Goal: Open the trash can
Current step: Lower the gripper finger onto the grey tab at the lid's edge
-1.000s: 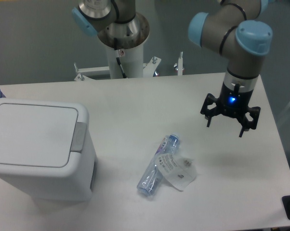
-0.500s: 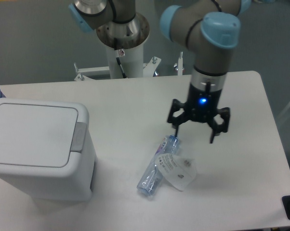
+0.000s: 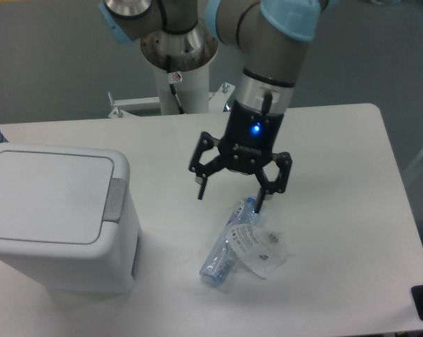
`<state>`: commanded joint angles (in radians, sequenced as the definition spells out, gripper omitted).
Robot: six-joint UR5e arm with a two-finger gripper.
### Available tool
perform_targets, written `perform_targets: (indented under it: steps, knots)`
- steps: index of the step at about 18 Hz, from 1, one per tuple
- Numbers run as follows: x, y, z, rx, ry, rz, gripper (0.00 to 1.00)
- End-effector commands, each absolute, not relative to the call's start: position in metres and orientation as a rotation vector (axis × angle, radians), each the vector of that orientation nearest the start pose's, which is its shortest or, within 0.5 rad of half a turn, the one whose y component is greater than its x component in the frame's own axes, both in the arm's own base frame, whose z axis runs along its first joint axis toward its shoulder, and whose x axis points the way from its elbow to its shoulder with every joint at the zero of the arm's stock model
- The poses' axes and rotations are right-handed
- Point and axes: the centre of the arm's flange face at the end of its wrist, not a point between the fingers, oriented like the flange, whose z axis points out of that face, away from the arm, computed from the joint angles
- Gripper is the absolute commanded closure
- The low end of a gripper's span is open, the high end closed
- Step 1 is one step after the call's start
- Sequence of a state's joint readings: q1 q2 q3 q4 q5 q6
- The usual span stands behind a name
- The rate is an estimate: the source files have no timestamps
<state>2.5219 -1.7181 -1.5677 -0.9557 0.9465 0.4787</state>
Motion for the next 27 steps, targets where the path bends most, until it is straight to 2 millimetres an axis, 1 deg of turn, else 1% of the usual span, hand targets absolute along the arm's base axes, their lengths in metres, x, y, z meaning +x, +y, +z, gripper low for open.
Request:
perform_targets:
  steps: [2,4,5,8,10,15,22,24,26,27]
  knots:
    - [-0.337,0.505,0.499,-2.367,-0.362,-0.237,0.0]
    - [-0.312,0.523,0.498,-2.377,-0.348,-0.272,0.0]
    - [-0.306,0.525,0.497,-2.38,-0.356,-0.285,0.0]
    - [-0.304,0.526,0.495,-2.382,-0.365,-0.297,0.0]
    - [-0.303,0.525,0.485,-2.396,-0.368,-0.306,0.0]
    - [-0.302,0.529,0.476,-2.406,-0.368,-0.321,0.0]
    - [-0.289,0.538,0.467,-2.423,-0.349,-0.349,0.0]
    - [-0.288,0.54,0.463,-2.427,-0.349,-0.356,0.0]
    - [-0.282,0.546,0.46,-2.435,-0.333,-0.365,0.0]
    - [-0.282,0.547,0.458,-2.437,-0.335,-0.367,0.0]
